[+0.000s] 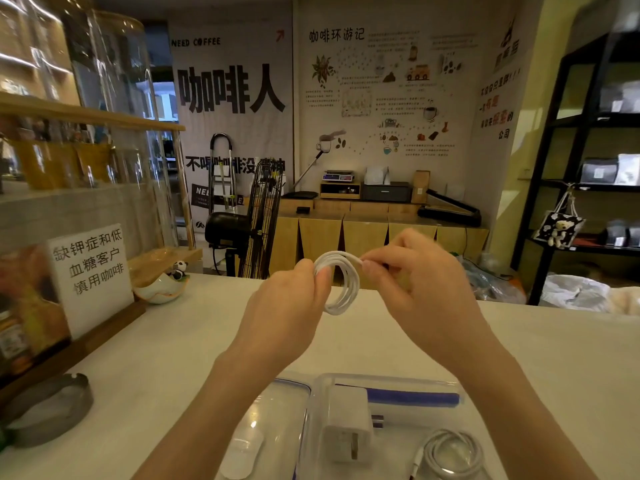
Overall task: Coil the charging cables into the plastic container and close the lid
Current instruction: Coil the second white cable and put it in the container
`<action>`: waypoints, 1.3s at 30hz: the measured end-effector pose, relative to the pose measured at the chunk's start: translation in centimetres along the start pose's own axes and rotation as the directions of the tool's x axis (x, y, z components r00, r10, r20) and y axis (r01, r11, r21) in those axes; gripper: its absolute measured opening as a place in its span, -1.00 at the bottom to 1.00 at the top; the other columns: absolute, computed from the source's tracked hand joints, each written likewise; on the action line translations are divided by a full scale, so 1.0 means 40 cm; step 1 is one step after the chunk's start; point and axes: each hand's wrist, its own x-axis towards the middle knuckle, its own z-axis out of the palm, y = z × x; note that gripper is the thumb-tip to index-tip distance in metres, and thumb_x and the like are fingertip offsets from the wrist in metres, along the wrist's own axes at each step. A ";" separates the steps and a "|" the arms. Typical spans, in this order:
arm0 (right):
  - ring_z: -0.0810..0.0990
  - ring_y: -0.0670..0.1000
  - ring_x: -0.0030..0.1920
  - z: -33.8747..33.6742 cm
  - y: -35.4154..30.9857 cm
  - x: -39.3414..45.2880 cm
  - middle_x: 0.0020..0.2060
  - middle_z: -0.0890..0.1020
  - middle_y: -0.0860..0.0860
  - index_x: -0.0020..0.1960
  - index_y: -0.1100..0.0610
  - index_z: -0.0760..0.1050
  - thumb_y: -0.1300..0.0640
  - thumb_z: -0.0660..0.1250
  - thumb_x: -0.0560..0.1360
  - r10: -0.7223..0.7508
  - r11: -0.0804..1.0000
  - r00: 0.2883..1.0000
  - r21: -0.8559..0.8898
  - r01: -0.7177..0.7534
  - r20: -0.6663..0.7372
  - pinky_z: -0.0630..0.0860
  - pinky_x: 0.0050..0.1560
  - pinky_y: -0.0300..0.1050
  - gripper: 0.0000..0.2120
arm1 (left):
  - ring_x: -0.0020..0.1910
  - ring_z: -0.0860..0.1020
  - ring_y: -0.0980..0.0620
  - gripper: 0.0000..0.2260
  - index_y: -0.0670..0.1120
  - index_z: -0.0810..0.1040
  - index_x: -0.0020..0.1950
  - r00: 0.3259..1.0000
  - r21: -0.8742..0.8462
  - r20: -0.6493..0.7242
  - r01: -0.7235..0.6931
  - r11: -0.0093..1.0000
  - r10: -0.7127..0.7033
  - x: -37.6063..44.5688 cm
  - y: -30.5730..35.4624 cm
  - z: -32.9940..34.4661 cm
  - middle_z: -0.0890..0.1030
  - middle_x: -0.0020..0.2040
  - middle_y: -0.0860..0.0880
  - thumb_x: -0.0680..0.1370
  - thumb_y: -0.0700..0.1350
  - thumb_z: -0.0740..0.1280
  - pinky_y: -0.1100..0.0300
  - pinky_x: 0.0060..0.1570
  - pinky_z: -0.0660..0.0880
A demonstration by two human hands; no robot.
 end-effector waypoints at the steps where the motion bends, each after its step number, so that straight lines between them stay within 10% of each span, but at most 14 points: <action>1: 0.41 -0.15 -0.33 -0.008 -0.004 0.000 -0.37 0.46 -0.17 -0.04 0.07 0.62 0.09 0.29 0.47 0.070 0.978 0.990 0.190 -0.091 0.119 0.30 -0.31 -0.37 -0.84 | -0.45 0.34 0.10 -0.78 -0.01 0.29 -0.18 1.000 0.030 -0.008 -0.003 1.000 0.003 0.001 -0.002 0.001 0.37 -0.40 0.06 0.59 0.01 -0.03 0.25 -0.45 0.28; 3: 0.39 -0.15 -0.45 -0.030 -0.008 0.004 -0.47 0.49 -0.15 -0.05 0.09 0.64 0.12 0.32 0.45 0.164 0.723 0.888 0.560 -0.404 0.429 0.32 -0.43 -0.36 -0.84 | -0.41 0.38 0.05 -0.76 -0.02 0.32 -0.18 1.000 -0.026 0.007 0.006 1.000 -0.005 0.002 -0.001 -0.002 0.41 -0.38 0.03 0.59 0.00 -0.02 0.12 -0.38 0.36; 6: 0.35 -0.13 -0.50 -0.036 0.001 0.010 -0.47 0.46 -0.02 -0.06 0.19 0.60 0.18 0.29 0.44 0.090 0.410 0.758 0.669 -0.620 0.646 0.27 -0.56 -0.34 -0.85 | -0.47 0.36 0.08 -0.73 -0.02 0.33 -0.28 0.988 -0.260 0.156 0.039 0.965 0.002 0.000 0.014 -0.011 0.39 -0.42 0.01 0.59 -0.03 0.03 0.12 -0.43 0.37; 13: 0.48 -0.13 -0.53 -0.022 -0.005 0.007 -0.44 0.63 0.01 -0.14 0.15 0.56 0.23 0.35 0.42 0.135 0.614 0.884 0.662 -0.430 0.448 0.35 -0.58 -0.36 -0.96 | -0.66 0.22 0.17 -0.70 -0.15 0.35 -0.32 0.889 -0.606 0.458 0.304 0.735 0.010 0.010 0.009 -0.039 0.30 -0.58 0.05 0.58 -0.08 0.09 0.38 -0.65 0.19; 19: 0.52 -0.11 -0.34 0.008 -0.006 -0.004 -0.36 0.62 -0.09 -0.10 0.08 0.66 0.11 0.39 0.38 0.089 0.974 0.990 0.198 -0.109 0.109 0.42 -0.29 -0.34 -0.87 | -0.66 0.22 0.18 -0.70 -0.14 0.36 -0.32 0.894 -0.662 0.448 0.318 0.678 0.018 0.013 0.004 -0.057 0.30 -0.64 0.08 0.59 -0.09 0.07 0.39 -0.66 0.19; 23: 0.39 -0.02 -0.24 0.031 -0.002 -0.006 -0.34 0.58 0.05 -0.28 0.17 0.66 0.11 0.50 0.26 -0.091 0.990 0.978 -0.124 0.069 -0.185 0.21 -0.35 -0.38 -0.88 | -0.66 0.22 0.18 -0.70 -0.15 0.36 -0.31 0.917 -0.712 0.396 0.271 0.647 0.053 0.012 0.008 -0.056 0.30 -0.64 0.08 0.59 -0.10 0.06 0.38 -0.66 0.18; 27: 0.43 -0.09 -0.32 0.039 0.000 -0.005 -0.31 0.52 -0.01 -0.28 0.15 0.53 0.16 0.50 0.28 -0.014 0.997 0.937 0.066 0.039 -0.349 0.37 -0.41 -0.42 -0.85 | -0.64 0.22 0.17 -0.74 -0.16 0.36 -0.29 0.924 -0.769 0.354 0.199 0.607 0.146 0.009 0.004 -0.055 0.31 -0.62 0.07 0.49 -0.01 0.10 0.38 -0.65 0.20; 30: 0.56 -0.12 -0.20 0.018 -0.003 0.003 -0.23 0.55 -0.14 -0.06 0.01 0.41 0.14 0.43 0.35 0.159 0.915 0.974 0.394 -0.085 -0.159 0.50 -0.20 -0.43 -0.75 | -0.65 0.22 0.17 -0.74 -0.16 0.36 -0.29 0.929 -0.802 0.312 0.146 0.580 0.198 0.008 0.003 -0.057 0.31 -0.63 0.08 0.44 0.02 0.10 0.38 -0.65 0.21; 34: 0.59 -0.22 -0.27 -0.005 0.014 0.012 -0.32 0.62 -0.19 0.09 0.01 0.47 0.18 0.21 0.50 0.044 0.688 0.929 0.664 -0.295 0.367 0.50 -0.23 -0.39 -0.80 | -0.65 0.22 0.17 -0.74 -0.15 0.37 -0.30 0.921 -0.811 0.313 0.132 0.570 0.233 0.006 0.003 -0.063 0.31 -0.62 0.07 0.44 0.01 0.11 0.39 -0.66 0.21; 39: 0.45 -0.16 -0.44 0.012 0.014 0.012 -0.49 0.49 -0.16 -0.10 -0.06 0.51 0.14 0.16 0.52 0.099 0.677 0.938 0.669 -0.308 0.332 0.44 -0.39 -0.34 -0.82 | -0.66 0.22 0.17 -0.73 -0.13 0.40 -0.34 0.919 -0.831 0.356 0.226 0.509 0.172 0.010 0.004 -0.062 0.30 -0.64 0.07 0.43 0.03 0.13 0.39 -0.66 0.23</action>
